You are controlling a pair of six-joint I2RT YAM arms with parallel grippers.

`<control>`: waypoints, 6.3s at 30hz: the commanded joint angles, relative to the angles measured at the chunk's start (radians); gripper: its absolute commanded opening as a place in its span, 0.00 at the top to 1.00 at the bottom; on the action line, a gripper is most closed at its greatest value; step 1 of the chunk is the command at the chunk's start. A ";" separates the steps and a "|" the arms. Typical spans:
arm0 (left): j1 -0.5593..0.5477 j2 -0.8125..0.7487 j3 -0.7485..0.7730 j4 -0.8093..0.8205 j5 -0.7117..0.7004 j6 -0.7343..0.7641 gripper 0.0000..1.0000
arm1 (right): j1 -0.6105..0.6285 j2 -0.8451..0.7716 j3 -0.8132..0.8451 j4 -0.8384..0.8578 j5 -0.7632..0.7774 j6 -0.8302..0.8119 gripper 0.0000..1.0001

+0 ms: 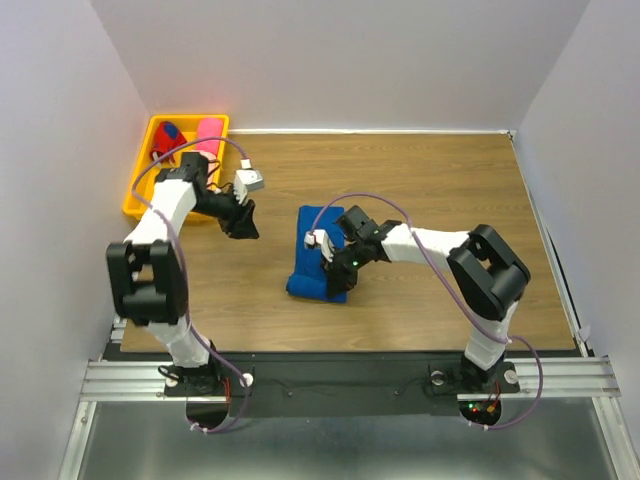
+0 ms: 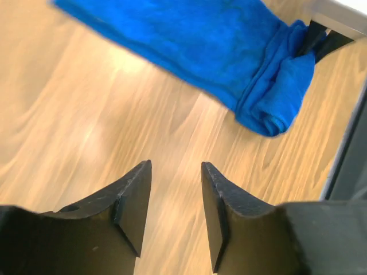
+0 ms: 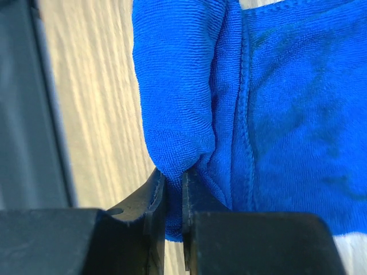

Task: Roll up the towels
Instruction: Roll the towel

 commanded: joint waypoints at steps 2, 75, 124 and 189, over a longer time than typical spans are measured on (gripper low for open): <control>-0.020 -0.366 -0.208 0.200 -0.075 -0.016 0.41 | -0.034 0.155 0.059 -0.212 -0.197 0.071 1.00; -0.463 0.375 -0.078 0.047 -0.002 -0.054 0.92 | -0.235 -0.340 0.136 -0.286 0.187 -0.041 0.35; -0.287 0.112 -0.093 0.008 -0.006 -0.005 0.50 | 0.058 -0.091 -0.045 -0.131 0.125 -0.101 0.99; -0.828 -0.451 -0.756 0.654 -0.477 -0.223 1.00 | -0.302 0.375 0.550 -0.457 -0.311 0.221 0.59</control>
